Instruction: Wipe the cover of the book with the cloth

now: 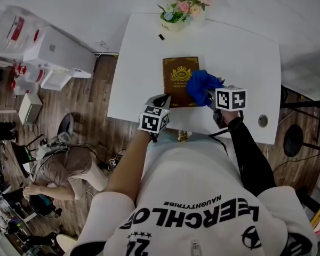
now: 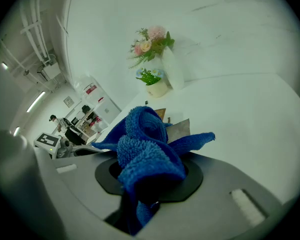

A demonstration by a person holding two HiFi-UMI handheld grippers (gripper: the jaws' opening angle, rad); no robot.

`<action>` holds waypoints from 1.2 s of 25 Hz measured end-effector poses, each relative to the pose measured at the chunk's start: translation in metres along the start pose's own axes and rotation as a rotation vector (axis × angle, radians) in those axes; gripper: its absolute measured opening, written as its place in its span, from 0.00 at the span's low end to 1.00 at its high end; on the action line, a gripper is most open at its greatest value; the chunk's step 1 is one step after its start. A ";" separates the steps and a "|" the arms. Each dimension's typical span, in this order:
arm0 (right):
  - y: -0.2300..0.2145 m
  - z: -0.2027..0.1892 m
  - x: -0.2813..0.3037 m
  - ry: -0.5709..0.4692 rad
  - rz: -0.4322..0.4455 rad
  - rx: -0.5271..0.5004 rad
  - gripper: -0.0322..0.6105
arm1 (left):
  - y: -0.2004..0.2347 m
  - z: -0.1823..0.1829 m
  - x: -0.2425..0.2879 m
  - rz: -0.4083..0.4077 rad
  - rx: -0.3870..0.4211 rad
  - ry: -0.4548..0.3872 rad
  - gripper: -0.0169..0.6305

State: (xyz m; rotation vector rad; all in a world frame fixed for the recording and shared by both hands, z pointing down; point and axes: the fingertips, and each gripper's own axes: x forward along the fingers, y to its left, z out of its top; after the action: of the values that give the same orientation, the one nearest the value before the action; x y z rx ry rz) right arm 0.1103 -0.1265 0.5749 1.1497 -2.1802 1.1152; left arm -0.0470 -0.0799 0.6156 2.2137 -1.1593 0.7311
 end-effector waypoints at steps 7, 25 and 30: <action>0.031 0.011 -0.009 -0.081 0.118 -0.007 0.21 | 0.000 0.000 -0.001 0.005 -0.004 -0.004 0.12; 0.109 -0.032 0.049 0.063 0.258 -0.025 0.21 | 0.019 -0.011 -0.025 0.015 0.046 0.018 0.11; 0.081 -0.030 0.032 0.044 0.183 -0.060 0.21 | 0.004 -0.004 -0.017 -0.027 0.106 0.009 0.12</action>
State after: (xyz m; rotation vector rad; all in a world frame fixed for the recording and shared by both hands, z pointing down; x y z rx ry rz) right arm 0.0254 -0.0907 0.5770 0.9060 -2.3055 1.1290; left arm -0.0594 -0.0699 0.6076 2.3061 -1.1077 0.8074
